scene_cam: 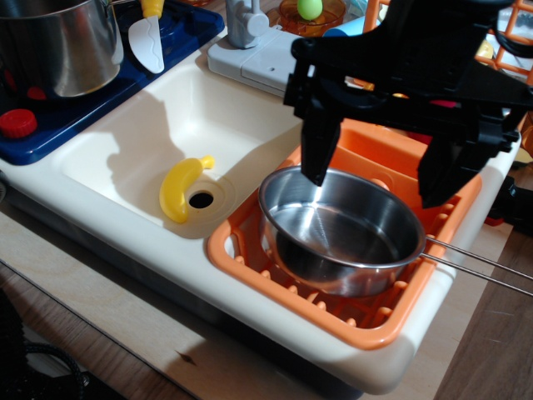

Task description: Put pan from drying rack into sink

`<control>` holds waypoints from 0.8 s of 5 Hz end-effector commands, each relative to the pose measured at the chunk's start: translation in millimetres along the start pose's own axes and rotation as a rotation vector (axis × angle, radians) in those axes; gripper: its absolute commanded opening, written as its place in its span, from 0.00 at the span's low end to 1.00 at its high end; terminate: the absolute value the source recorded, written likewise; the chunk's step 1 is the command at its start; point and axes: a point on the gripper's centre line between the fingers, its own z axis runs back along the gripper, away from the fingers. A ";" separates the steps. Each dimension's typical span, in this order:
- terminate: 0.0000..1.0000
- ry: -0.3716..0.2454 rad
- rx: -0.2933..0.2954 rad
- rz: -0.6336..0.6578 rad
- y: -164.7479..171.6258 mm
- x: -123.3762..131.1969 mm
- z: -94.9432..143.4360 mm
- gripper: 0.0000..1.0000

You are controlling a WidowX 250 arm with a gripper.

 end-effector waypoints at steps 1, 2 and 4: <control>0.00 0.011 -0.042 0.113 -3.1 -15.7 -1.4 1.00; 0.00 0.068 -0.076 0.203 4.0 -13.0 -5.8 1.00; 0.00 0.086 -0.093 0.307 17.7 -15.3 -18.1 1.00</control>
